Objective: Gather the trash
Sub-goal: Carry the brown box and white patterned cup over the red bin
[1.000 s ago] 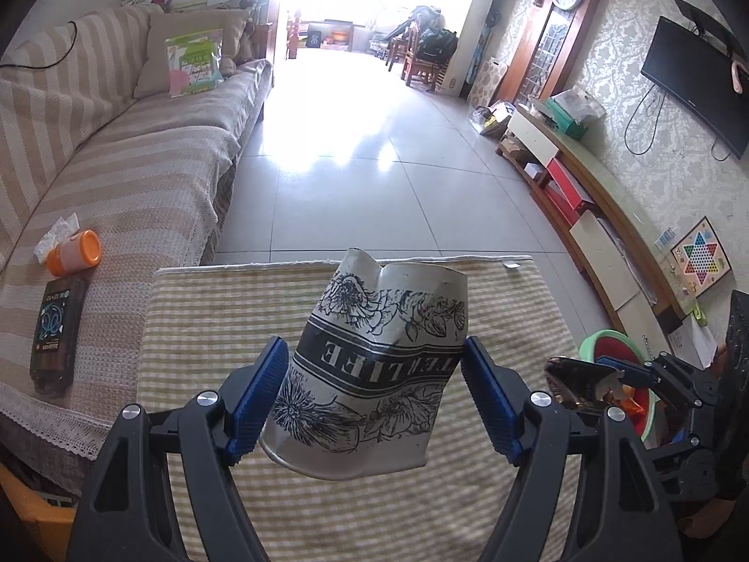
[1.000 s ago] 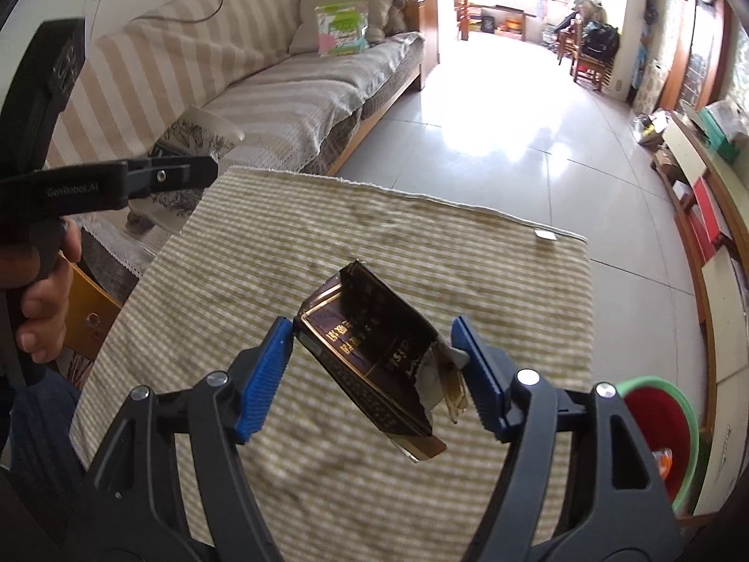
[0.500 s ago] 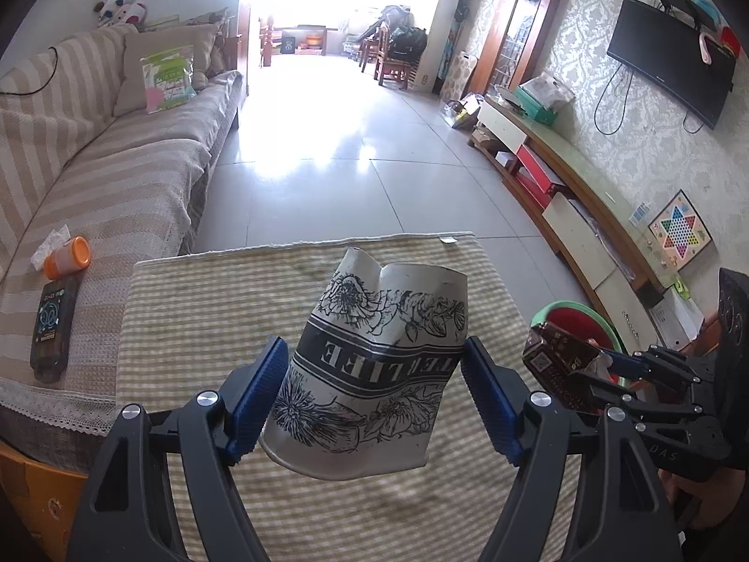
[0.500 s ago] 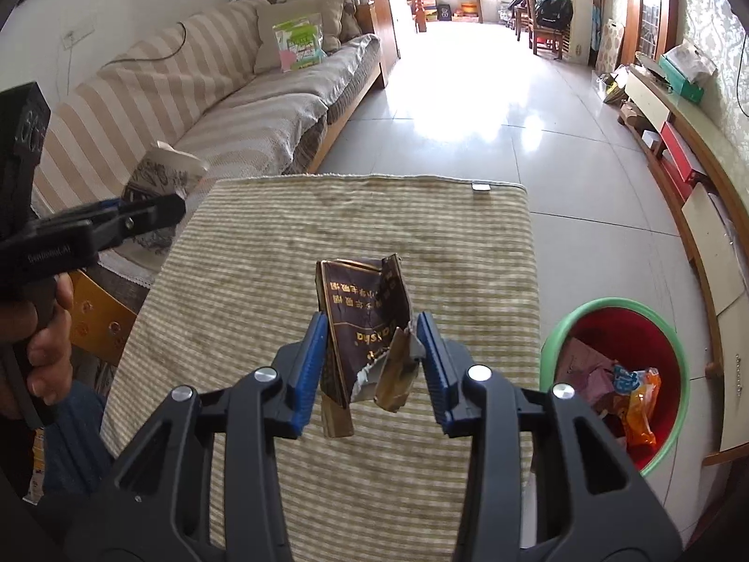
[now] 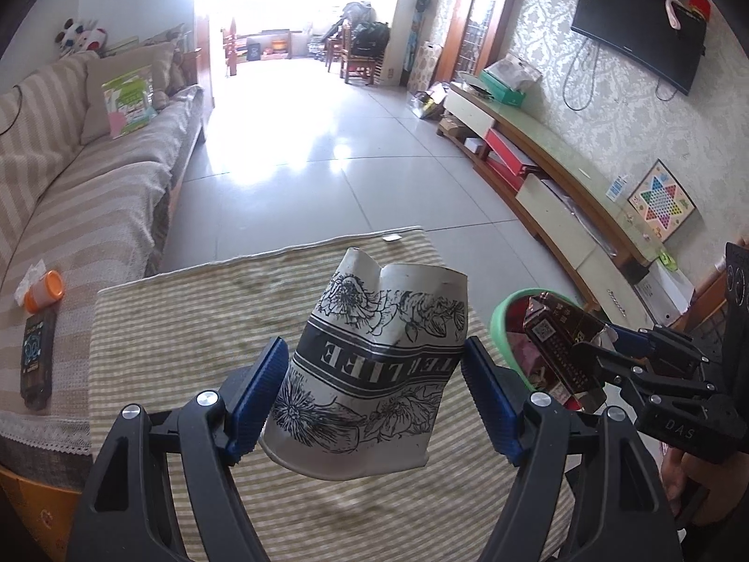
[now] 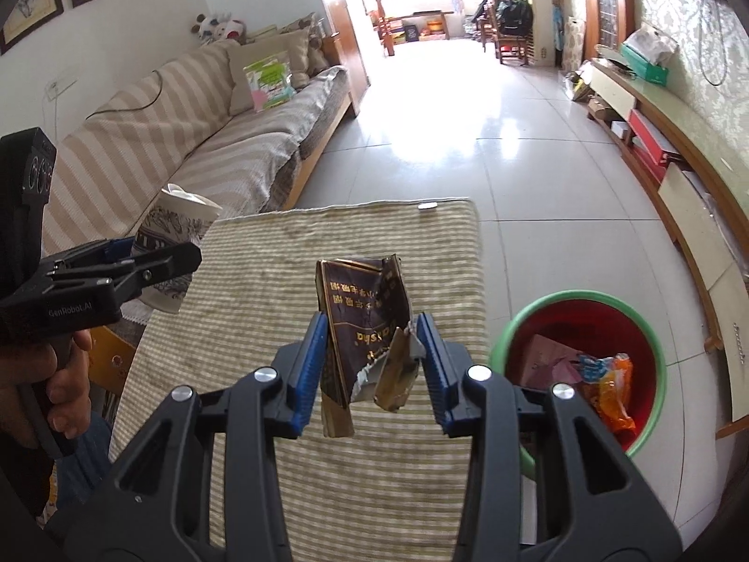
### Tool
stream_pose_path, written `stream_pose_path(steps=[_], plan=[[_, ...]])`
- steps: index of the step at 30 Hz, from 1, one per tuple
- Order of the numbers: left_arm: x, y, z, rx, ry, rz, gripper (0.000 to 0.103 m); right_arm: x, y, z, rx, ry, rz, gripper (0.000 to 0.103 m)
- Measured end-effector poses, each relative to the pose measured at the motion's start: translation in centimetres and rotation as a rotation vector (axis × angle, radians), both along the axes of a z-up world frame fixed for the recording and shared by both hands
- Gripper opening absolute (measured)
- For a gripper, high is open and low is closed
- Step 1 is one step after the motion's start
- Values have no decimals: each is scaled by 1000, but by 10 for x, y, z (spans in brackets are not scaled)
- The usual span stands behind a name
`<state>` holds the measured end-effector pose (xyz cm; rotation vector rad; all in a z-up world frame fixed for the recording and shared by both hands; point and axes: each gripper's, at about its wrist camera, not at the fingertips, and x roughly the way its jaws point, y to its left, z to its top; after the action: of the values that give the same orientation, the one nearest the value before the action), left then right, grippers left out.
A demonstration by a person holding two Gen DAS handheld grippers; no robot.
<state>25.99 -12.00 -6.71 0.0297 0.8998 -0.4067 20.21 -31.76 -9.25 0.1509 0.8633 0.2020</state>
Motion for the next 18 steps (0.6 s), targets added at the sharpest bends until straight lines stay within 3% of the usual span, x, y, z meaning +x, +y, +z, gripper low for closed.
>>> stream_pose_path(steps=[18], plan=[[3, -149, -20, -51, 52, -240, 72, -28, -141, -8, 29, -4, -299, 39]])
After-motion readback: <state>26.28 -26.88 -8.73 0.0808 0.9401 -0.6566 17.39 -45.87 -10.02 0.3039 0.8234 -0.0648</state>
